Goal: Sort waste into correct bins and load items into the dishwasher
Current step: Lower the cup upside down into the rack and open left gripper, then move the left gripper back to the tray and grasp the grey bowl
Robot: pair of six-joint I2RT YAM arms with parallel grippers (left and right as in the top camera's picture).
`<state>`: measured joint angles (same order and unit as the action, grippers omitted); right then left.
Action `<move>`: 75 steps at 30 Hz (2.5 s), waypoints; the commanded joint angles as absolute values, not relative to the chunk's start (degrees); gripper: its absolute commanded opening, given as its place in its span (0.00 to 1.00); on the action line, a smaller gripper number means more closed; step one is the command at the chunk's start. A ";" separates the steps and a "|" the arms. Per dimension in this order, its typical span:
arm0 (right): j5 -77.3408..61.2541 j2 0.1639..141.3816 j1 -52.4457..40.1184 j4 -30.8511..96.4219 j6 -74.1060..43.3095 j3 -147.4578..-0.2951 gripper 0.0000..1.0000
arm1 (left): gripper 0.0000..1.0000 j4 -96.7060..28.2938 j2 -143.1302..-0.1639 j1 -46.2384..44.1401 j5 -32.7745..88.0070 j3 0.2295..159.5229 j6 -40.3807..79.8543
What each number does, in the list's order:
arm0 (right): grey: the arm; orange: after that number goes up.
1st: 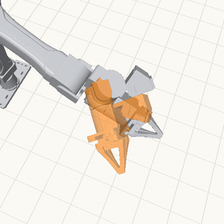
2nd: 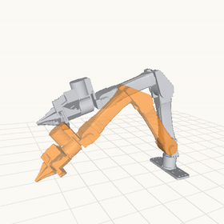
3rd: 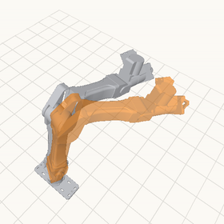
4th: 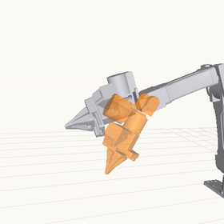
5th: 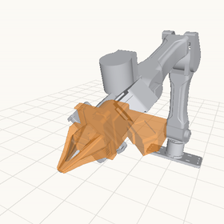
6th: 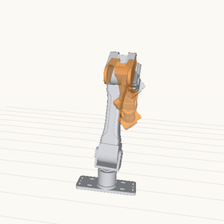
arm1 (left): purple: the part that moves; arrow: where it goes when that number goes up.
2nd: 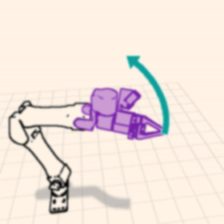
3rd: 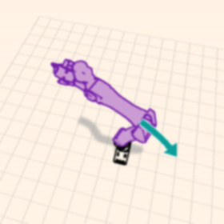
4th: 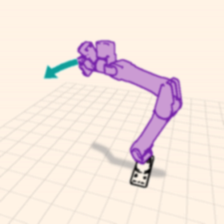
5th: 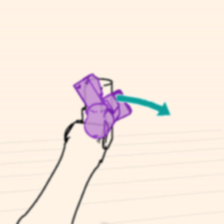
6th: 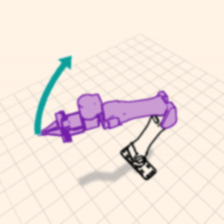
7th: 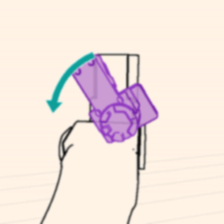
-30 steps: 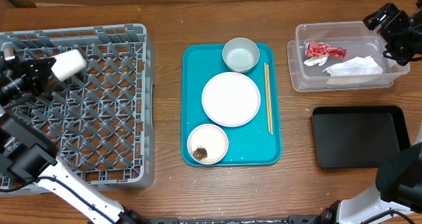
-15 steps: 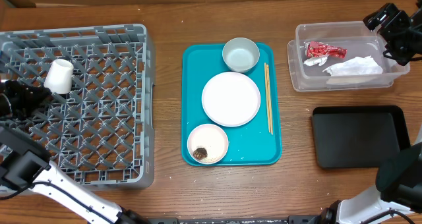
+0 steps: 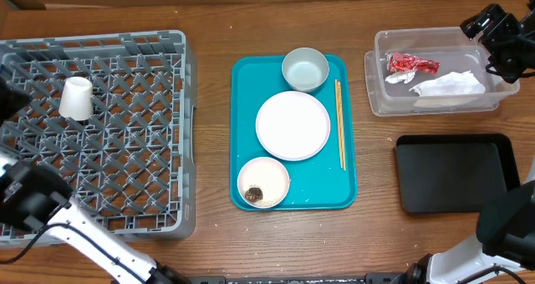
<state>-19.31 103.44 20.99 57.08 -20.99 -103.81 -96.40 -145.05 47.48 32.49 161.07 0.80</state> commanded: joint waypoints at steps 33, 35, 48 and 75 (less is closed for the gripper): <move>-19.51 102.56 21.12 56.90 -21.06 -105.23 1.00 | 0.04 -86.54 -146.21 28.84 2.96 154.52 4.03; -19.53 102.56 21.12 56.90 -21.06 -105.23 1.00 | 0.04 -86.11 -146.21 28.84 2.28 152.70 4.03; -19.51 102.56 21.12 56.90 -21.06 -105.23 1.00 | 0.04 -91.98 -145.34 33.85 -6.59 157.69 14.17; -19.51 102.56 21.12 56.90 -21.06 -105.23 1.00 | 1.00 -95.57 -133.80 11.20 43.77 167.76 7.09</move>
